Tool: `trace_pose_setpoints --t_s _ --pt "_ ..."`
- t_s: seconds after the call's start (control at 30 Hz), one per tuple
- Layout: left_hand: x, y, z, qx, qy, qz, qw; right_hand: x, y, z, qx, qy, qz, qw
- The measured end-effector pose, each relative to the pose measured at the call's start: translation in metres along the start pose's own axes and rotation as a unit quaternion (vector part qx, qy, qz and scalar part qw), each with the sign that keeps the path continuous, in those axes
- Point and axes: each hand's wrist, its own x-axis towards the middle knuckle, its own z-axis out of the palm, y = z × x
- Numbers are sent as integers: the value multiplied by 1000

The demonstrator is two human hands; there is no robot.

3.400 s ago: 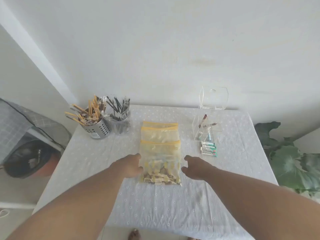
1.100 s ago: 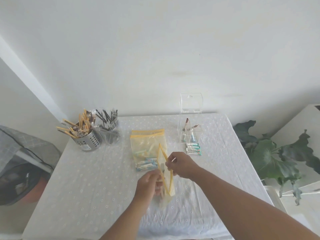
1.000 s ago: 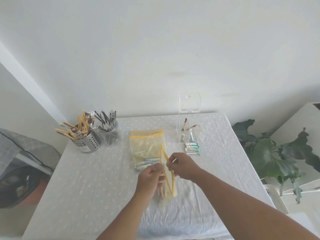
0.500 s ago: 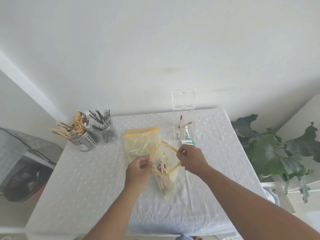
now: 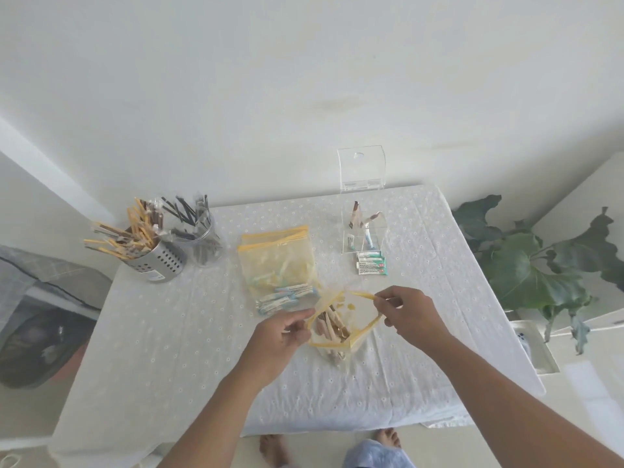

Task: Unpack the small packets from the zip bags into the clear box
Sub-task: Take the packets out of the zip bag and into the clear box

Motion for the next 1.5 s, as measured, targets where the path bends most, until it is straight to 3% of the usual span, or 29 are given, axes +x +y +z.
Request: trace_pose_setpoints --t_s 0.13,0.23,0.33,0.43,0.5,0.57,0.67,0.9,1.1,1.23,1.5 --pt "4 -12 -12 -16 -26 38 999 -14 -9 8 -41 21 7 999" --pt "8 -21 -12 -36 -42 60 997 -28 -19 14 -166 73 -25 983" --pt "12 -28 -9 -47 -67 78 994 -45 -31 25 -274 176 -190 926" --pt "12 -29 -4 -42 -60 77 994 -44 -39 42 -256 135 -312 905" --pt "12 -29 0 -48 -46 61 996 -32 -42 52 -252 40 -288 923" --pt "13 -28 5 -52 -29 46 997 -17 -43 62 -300 -44 -209 930" --pt "16 -23 11 -39 -7 31 999 8 -36 71 -360 -104 -97 922" --pt "30 -5 21 47 49 23 997 48 -16 90 -403 -139 -52 903" --pt "35 0 30 78 87 -5 993 63 -11 103 -443 -109 -50 889" --pt "39 1 40 79 95 -21 992 63 -11 103 -418 -113 -41 900" --pt "42 -8 50 63 70 -14 995 42 -19 53 -250 -159 -42 954"
